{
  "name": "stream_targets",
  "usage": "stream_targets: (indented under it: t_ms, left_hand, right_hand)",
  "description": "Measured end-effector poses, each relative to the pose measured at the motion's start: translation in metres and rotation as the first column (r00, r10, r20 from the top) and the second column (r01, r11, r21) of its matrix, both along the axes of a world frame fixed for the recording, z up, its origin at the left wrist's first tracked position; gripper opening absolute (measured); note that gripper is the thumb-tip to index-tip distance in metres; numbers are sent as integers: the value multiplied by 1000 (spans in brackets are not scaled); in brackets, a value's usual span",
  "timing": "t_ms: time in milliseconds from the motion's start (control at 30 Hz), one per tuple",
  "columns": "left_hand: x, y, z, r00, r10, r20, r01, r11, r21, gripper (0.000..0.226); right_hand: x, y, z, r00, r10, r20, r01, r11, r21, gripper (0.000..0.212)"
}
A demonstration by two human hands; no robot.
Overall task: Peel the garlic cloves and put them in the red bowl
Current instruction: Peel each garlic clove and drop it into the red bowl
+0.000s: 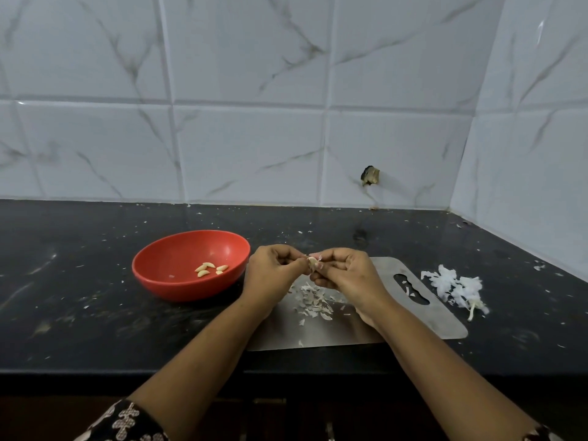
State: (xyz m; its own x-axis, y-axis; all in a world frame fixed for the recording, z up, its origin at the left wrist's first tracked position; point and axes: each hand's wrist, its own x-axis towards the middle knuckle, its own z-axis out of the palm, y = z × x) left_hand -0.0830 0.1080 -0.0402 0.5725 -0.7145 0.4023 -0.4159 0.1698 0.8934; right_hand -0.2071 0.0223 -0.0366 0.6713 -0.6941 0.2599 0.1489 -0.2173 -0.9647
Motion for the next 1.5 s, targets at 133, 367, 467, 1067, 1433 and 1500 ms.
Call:
stream_targets:
  t_ms: [133,367,467,1067,1433,1500]
  left_hand:
    - [1,-1,-1,1000,-4,-22,4,1000,4,17]
    - [-1,1,1,991,-33,-132,35,999,13,13]
    - [0,0,-1,988,-14,-154,15,1000,5,13]
    - [5,-4,-7,935,158,317,-211,967,141,29]
    - [2,-1,-6,876,166,453,-181,983,-11,13]
    - [2,-1,-7,874,172,454,-183,983,-20,14]
  right_hand:
    - [0,0,-1,999,44,-3,-44,999,-13,19]
    - [-1,-1,3,981,173,85,-186,965,183,18]
    - [-1,0,2,981,173,92,-185,971,150,16]
    - [1,-2,-1,991,110,-83,-100,989,109,25]
    - [2,-4,-2,996,7,-92,-5,1000,23,15]
    - [2,-4,-2,996,-2,-91,2,1000,2,15]
